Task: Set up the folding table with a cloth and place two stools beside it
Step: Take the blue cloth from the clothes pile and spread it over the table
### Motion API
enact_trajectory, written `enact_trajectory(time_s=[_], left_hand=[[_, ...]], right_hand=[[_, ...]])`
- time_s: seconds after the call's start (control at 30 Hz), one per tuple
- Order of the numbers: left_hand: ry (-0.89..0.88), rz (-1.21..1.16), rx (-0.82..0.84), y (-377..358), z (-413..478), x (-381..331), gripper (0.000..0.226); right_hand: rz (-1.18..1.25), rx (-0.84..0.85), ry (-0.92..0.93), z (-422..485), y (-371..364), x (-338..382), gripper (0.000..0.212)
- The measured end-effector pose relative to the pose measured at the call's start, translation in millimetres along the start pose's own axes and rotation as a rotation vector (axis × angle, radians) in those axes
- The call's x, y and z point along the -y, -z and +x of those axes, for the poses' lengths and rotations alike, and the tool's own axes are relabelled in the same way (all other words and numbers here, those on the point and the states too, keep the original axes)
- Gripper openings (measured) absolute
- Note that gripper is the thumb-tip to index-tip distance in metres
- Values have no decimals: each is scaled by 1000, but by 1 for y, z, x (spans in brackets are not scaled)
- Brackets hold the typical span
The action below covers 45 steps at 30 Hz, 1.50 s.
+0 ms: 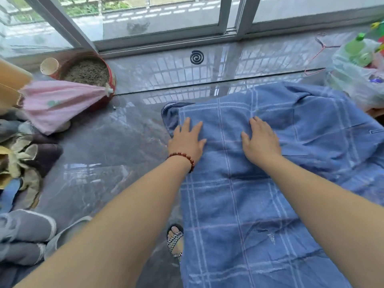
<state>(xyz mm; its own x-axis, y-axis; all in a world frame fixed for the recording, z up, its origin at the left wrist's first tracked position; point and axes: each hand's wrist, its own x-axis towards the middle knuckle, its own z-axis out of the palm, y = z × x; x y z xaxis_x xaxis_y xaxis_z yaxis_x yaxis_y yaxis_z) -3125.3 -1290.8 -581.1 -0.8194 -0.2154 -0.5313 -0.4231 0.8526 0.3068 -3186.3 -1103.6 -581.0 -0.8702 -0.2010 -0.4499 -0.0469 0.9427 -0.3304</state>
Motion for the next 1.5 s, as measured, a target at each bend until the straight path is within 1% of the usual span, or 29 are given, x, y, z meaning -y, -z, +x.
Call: enact_trajectory(time_s=[0.03, 0.1, 0.17, 0.2, 0.3, 0.4, 0.5, 0.6, 0.73, 0.83, 0.9, 0.97, 1.07, 1.17, 1.27, 1.33, 1.37, 1.43, 1.5], left_hand=[[1, 35, 13, 0, 0, -3, 57], [0, 90, -23, 0, -1, -7, 52], [-2, 133, -70, 2, 2, -11, 37], [0, 170, -62, 4, 4, -14, 30], [-27, 261, -30, 7, 9, -27, 21], [-69, 210, -53, 1, 3, -51, 20], [-122, 175, -41, -10, -4, -85, 20], [-156, 94, -55, -19, -8, -125, 18], [-205, 47, -72, -30, -9, -185, 23], [-247, 34, -95, -38, -8, -225, 28], [-261, 40, -81, -46, -6, -248, 33], [-264, 68, -66, -55, 0, -268, 41], [-232, 62, -97, -67, 7, -295, 50], [-219, 91, -154, -79, 11, -313, 62], [-190, 85, -51, -86, 16, -319, 82], [-153, 119, -7, -91, 18, -319, 89], [-138, 131, -4, -94, 19, -318, 88], [-121, 88, 11, -99, 23, -317, 79], [-139, 67, 24, -104, 27, -316, 64]], right_hand=[[28, 37, 1, -1, -1, 1, 56], [84, 58, 20, -4, -1, 1, 56], [115, 15, 51, -8, 4, -5, 53], [125, -12, 60, -10, 8, -10, 52], [132, -71, 53, -14, 22, -34, 47], [127, -105, 46, -17, 39, -58, 43], [133, -170, 85, -19, 61, -80, 40], [168, -246, 127, -21, 84, -102, 34], [216, -330, 179, -17, 117, -134, 28], [269, -426, 153, -11, 141, -159, 28], [259, -452, 105, -3, 155, -179, 32], [225, -423, 47, 6, 163, -200, 35], [150, -279, -45, 19, 160, -223, 34], [167, -155, -88, 26, 150, -235, 33], [231, -103, -118, 28, 140, -242, 40], [256, -91, -145, 29, 133, -246, 47], [266, -82, -163, 31, 130, -247, 50], [290, -72, -192, 33, 124, -249, 55], [296, -87, -201, 36, 120, -251, 50]])
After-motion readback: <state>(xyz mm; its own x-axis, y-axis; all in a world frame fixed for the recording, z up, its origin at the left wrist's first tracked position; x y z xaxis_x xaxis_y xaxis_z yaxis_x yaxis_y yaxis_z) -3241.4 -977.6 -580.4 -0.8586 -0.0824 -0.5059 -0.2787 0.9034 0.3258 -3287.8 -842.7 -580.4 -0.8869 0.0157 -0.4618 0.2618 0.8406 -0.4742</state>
